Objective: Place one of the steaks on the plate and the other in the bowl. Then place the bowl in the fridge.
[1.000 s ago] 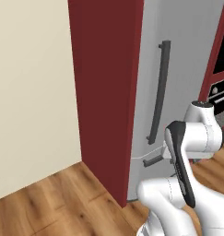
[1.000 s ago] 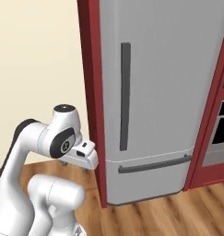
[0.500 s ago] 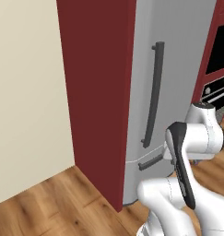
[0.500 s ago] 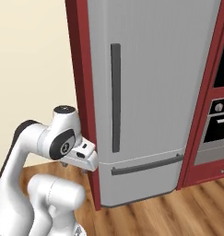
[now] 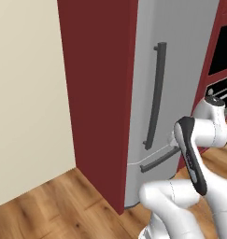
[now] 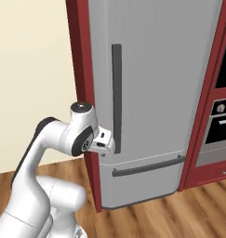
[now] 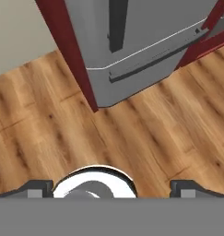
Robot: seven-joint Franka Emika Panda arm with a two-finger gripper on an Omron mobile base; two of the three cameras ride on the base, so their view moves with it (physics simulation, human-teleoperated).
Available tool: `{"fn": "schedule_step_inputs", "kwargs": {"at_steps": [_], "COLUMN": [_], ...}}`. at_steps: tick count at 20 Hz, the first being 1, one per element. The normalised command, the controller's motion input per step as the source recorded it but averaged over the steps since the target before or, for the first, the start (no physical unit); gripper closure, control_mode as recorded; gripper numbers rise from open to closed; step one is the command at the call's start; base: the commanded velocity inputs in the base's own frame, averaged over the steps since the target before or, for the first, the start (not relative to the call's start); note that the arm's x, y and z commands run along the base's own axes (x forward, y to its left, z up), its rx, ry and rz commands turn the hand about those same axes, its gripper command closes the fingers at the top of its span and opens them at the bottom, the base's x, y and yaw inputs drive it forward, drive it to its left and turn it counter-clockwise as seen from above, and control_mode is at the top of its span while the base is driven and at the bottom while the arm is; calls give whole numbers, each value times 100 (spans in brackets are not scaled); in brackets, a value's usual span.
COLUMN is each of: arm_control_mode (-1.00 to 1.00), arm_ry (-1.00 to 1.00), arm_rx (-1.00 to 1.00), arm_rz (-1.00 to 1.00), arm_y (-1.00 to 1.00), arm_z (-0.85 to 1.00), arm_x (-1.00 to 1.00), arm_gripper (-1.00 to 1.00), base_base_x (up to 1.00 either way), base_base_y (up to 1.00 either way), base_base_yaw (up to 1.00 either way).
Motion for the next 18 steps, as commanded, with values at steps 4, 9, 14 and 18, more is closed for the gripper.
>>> {"fn": "schedule_step_inputs", "kwargs": {"at_steps": [4, 9, 14, 18], "arm_control_mode": [-100, -100, -100, -100], "arm_ry": [-39, -11, 0, 0], "arm_rx": [1, 3, 0, 1], "arm_rz": [3, 4, 10, 7], "arm_y": [12, 8, -28, -9], "arm_z": [25, 0, 3, 0], "arm_x": [89, 93, 73, 66], "arm_gripper": [-100, -100, -100, -100], "base_base_x": [0, 0, 0, 0], "base_base_y": [0, 0, 0, 0], "base_base_yaw": [0, 0, 0, 0]}}
